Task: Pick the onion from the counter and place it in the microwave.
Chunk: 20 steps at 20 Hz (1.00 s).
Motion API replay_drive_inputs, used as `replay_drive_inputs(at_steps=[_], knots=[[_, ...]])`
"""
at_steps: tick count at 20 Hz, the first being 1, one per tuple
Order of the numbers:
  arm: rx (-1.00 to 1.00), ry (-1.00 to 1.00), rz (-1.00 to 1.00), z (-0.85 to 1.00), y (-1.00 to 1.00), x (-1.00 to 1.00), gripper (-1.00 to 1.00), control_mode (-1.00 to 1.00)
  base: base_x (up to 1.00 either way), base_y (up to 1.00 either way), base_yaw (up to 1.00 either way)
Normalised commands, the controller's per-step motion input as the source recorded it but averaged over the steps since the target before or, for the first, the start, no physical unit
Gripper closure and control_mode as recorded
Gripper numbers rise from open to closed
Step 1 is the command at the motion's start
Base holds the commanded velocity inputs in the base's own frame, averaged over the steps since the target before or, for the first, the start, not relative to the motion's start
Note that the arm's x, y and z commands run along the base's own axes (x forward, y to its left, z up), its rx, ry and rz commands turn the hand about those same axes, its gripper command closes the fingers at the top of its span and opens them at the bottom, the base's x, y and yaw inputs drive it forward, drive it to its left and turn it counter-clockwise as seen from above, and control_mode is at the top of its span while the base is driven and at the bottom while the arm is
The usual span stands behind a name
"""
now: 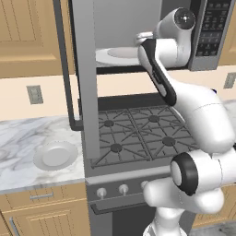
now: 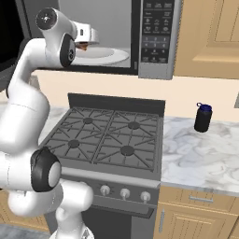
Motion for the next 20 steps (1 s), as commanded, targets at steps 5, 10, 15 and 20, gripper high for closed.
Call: replay_drive_inputs(at_steps=[5,10,15,20], knots=[[0.15,0.0,0.0,-0.44,0.0,0.61,1.0,-1.0,0.0,0.0,0.0],[0.08,0.0,0.0,0.01,0.0,0.94,1.0,-1.0,0.0,0.0,0.0],[0.01,0.01,0.0,0.0,0.01,0.58,1.0,-1.0,0.0,0.0,0.0],[0.0,0.03,0.0,-0.09,0.04,0.44,1.0,-1.0,0.0,0.0,0.0]])
